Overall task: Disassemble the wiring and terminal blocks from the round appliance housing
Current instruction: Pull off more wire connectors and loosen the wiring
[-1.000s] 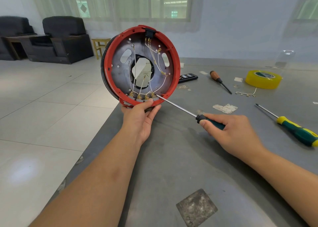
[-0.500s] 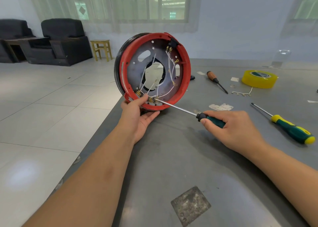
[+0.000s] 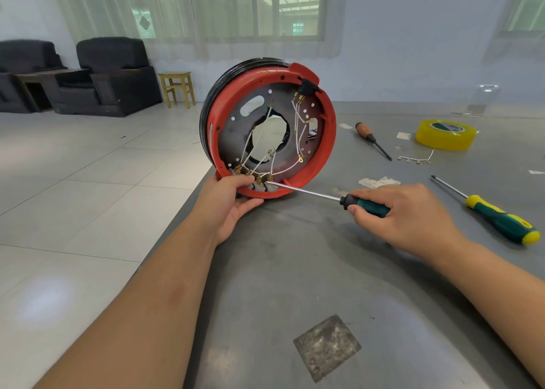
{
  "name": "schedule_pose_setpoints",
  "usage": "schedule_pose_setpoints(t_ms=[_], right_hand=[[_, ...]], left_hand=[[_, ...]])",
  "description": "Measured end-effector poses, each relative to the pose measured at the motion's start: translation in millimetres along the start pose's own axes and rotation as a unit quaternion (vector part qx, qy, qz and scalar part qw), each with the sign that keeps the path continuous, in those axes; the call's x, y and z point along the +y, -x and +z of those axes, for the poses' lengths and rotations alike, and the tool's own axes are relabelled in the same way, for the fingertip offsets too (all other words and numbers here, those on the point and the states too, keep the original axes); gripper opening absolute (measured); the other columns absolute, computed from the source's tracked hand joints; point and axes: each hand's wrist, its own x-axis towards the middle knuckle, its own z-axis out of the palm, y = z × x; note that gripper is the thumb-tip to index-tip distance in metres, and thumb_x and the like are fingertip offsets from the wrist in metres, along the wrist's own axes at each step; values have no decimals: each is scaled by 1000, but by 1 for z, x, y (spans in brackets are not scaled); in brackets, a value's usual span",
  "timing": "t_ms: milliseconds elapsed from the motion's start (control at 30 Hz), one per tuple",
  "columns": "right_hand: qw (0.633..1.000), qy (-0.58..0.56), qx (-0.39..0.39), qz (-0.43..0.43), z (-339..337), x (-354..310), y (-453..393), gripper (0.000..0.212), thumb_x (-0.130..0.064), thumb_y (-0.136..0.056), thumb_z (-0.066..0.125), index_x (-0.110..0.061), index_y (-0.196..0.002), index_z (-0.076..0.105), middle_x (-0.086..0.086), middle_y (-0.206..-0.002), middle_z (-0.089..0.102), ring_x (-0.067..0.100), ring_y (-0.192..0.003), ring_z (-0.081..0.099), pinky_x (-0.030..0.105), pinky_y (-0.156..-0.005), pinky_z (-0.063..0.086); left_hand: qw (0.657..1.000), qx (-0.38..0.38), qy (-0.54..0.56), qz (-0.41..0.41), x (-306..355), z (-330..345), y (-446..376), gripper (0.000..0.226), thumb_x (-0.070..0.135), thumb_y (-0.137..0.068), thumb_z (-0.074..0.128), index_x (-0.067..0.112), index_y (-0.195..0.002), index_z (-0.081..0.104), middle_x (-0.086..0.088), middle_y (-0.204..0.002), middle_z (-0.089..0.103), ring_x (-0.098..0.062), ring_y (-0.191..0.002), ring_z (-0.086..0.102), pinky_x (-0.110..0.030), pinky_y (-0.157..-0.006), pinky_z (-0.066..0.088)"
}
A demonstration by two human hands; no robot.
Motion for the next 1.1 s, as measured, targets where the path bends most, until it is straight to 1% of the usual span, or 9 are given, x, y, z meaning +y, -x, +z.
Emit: schedule_pose_setpoints(t_ms=[167, 333, 433, 600, 667, 800, 900, 1000, 1100], right_hand=[[1000, 12, 7, -16, -4, 2, -2, 23, -40, -84, 69, -37, -104, 80, -12, -78, 72, 16, -73, 63, 37, -64, 56], [999, 30, 27, -34, -7, 4, -4, 19, -28, -81, 79, -34, -98, 81, -8, -75, 74, 22, -67, 65, 39, -59, 57], [999, 25, 28, -31, -9, 4, -6, 17, -32, -80, 76, -33, -96, 82, -7, -75, 75, 23, -67, 67, 40, -59, 58], [999, 34, -4, -36, -13, 2, -9, 23, -39, -82, 69, -30, -98, 82, -5, -79, 76, 24, -67, 67, 42, -58, 59], [998, 46, -8, -48, -14, 2, -9, 25, -40, -84, 67, -29, -101, 82, -3, -81, 77, 26, -69, 68, 42, -59, 58], [996, 67, -18, -54, -10, 3, -7, 30, -44, -88, 61, -30, -106, 80, 2, -82, 76, 31, -76, 68, 42, -62, 57], [995, 80, -11, -65, -6, 1, -5, 27, -41, -91, 62, -29, -107, 80, 3, -79, 75, 31, -82, 68, 39, -60, 55], [993, 87, -20, -72, -4, -1, -3, 35, -47, -93, 54, -30, -112, 78, 3, -78, 72, 30, -77, 65, 39, -59, 53], [993, 91, -13, -80, -2, -2, -2, 36, -47, -94, 52, -29, -113, 77, 2, -76, 69, 30, -73, 64, 38, -57, 52]], left_hand=[[1000, -8, -2, 13, -2, 0, -2, 18, -2, -95, 67, 9, -106, 59, -18, -104, 68, -35, -94, 79, -48, -80, 65], [999, -14, -20, 25, -4, -1, -3, 24, -4, -94, 69, 7, -113, 59, -13, -94, 73, -36, -99, 77, -48, -81, 65], [999, -20, -24, 31, -5, -1, -3, 30, -5, -93, 69, 4, -121, 59, -10, -90, 77, -36, -102, 77, -48, -84, 65], [999, -14, -31, 30, -5, 0, -2, 38, -6, -94, 68, 3, -129, 58, -20, -114, 74, -33, -100, 77, -40, -78, 65], [999, -13, -35, 30, -6, 1, -2, 41, -6, -93, 69, 4, -131, 57, -21, -119, 73, -32, -101, 77, -39, -78, 65], [999, -16, -36, 33, -7, 1, -2, 44, -7, -92, 69, 9, -131, 58, -18, -117, 74, -30, -99, 78, -38, -77, 65], [999, -9, -33, 28, -7, 0, -4, 41, -7, -92, 69, 11, -127, 58, -18, -116, 74, -31, -98, 78, -43, -82, 65], [1000, -2, -18, 20, -7, -2, -5, 39, -6, -93, 69, 7, -127, 58, -18, -110, 75, -31, -97, 79, -43, -81, 66], [1000, 3, 0, 17, -6, -3, -6, 34, -6, -93, 69, 5, -124, 59, -16, -106, 76, -33, -97, 78, -41, -76, 66]])
